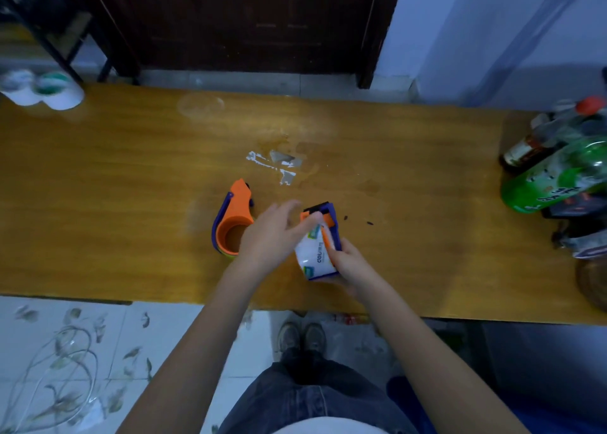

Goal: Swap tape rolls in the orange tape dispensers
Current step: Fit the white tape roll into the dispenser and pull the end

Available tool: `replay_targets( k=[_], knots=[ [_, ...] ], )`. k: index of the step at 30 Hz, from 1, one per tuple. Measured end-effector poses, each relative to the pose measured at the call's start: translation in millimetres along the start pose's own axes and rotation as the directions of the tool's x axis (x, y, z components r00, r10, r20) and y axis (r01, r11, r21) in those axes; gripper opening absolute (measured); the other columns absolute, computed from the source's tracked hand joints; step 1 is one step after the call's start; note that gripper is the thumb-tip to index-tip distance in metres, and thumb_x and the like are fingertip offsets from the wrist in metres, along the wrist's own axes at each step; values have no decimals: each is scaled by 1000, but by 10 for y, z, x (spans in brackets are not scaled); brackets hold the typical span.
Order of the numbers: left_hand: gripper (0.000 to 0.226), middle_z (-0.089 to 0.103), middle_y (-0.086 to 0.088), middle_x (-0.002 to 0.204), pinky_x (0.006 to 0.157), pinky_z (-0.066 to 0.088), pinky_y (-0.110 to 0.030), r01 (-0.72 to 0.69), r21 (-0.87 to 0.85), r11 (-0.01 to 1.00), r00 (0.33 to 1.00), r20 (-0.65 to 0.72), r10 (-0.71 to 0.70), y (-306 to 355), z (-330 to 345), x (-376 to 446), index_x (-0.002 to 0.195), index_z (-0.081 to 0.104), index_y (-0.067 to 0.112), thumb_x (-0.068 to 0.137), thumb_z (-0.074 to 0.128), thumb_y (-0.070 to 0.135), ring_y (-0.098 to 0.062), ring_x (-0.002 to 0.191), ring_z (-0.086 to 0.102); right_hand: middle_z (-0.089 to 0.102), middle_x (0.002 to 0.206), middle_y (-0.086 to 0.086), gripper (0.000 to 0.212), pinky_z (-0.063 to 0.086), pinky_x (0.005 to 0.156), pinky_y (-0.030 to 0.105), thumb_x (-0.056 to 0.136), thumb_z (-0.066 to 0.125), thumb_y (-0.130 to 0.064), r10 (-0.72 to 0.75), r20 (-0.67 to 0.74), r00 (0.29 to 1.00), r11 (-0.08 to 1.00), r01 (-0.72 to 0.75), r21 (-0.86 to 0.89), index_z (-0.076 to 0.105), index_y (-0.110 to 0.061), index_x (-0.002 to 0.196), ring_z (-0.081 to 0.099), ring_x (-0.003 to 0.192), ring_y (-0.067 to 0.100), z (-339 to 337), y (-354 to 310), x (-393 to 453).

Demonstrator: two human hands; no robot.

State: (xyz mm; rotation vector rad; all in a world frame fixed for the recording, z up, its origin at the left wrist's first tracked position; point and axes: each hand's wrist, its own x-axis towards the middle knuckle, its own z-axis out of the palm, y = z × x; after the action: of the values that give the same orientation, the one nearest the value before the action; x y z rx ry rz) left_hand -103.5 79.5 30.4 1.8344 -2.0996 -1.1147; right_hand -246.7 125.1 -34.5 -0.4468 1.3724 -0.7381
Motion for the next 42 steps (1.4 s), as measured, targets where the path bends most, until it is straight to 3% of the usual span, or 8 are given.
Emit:
replay_targets(
  k=[6, 10, 16, 21, 28, 31, 36, 42],
  knots=[
    [64, 49, 19, 125, 104, 34, -23, -492, -73, 867, 869, -103, 485, -142, -90, -256, 126, 58, 26, 67, 73, 49, 4, 125, 37, 68, 94, 11, 28, 57, 67, 40, 90, 56, -5, -72, 44, 996, 986, 64, 153, 51, -9, 117, 66, 78, 25, -11, -72, -109],
    [46, 65, 5, 118, 95, 44, -28, -594, 7, 804, 771, -277, 573, -166, 33, -265, 107, 71, 20, 76, 61, 53, -9, 115, 52, 67, 108, 18, 36, 57, 74, 45, 91, 56, -10, -91, 80, 993, 983, 77, 164, 50, -9, 126, 68, 83, 28, 23, -63, -139],
    [31, 72, 0, 101, 82, 50, -35, -654, 149, 742, 665, -353, 658, -86, 25, -322, 82, 76, 18, 86, 57, 42, -17, 106, 61, 68, 97, 10, 29, 59, 63, 38, 94, 52, -12, -95, 97, 991, 993, 87, 81, 51, -12, 122, 69, 75, 21, 11, -44, -182],
    [23, 72, 3, 86, 73, 45, -34, -540, 227, 810, 695, -423, 582, 44, 72, -376, 79, 68, 11, 89, 56, 28, -16, 86, 64, 66, 84, 2, 28, 55, 49, 27, 90, 54, 1, -171, 156, 973, 985, 167, 44, 55, -27, 94, 66, 61, 11, -7, -103, -245],
    [11, 67, -3, 70, 56, 28, -26, -320, 191, 928, 736, -567, 370, 282, -102, -327, 74, 63, 11, 83, 58, 16, -26, 63, 60, 66, 89, 1, 34, 55, 48, 24, 88, 54, 8, -245, 162, 956, 969, 248, 2, 56, -20, 106, 69, 60, 3, 14, -248, -247],
    [10, 72, -2, 84, 58, 26, -27, -143, 78, 987, 779, -606, 161, 346, -302, -241, 82, 66, 14, 88, 59, 17, -30, 80, 64, 66, 92, 4, 42, 55, 51, 25, 88, 55, 8, -248, 172, 953, 965, 258, -35, 48, -10, 125, 68, 63, 4, 50, -208, -254],
    [16, 69, -9, 102, 66, 31, -33, -36, 114, 993, 801, -590, 97, 336, -561, -64, 94, 65, 17, 91, 53, 27, -37, 100, 58, 70, 94, 1, 41, 56, 76, 42, 83, 63, 3, -308, 257, 916, 944, 327, -36, 56, -27, 109, 69, 79, 14, 90, -174, -358],
    [15, 70, -12, 100, 73, 40, -37, 56, 77, 995, 832, -555, -4, 322, -677, -33, 92, 66, 21, 89, 55, 30, -40, 102, 58, 74, 93, -3, 43, 58, 67, 34, 82, 64, 1, -354, 296, 887, 928, 372, -8, 56, -29, 112, 71, 80, 14, 73, -302, -422]
  ],
)
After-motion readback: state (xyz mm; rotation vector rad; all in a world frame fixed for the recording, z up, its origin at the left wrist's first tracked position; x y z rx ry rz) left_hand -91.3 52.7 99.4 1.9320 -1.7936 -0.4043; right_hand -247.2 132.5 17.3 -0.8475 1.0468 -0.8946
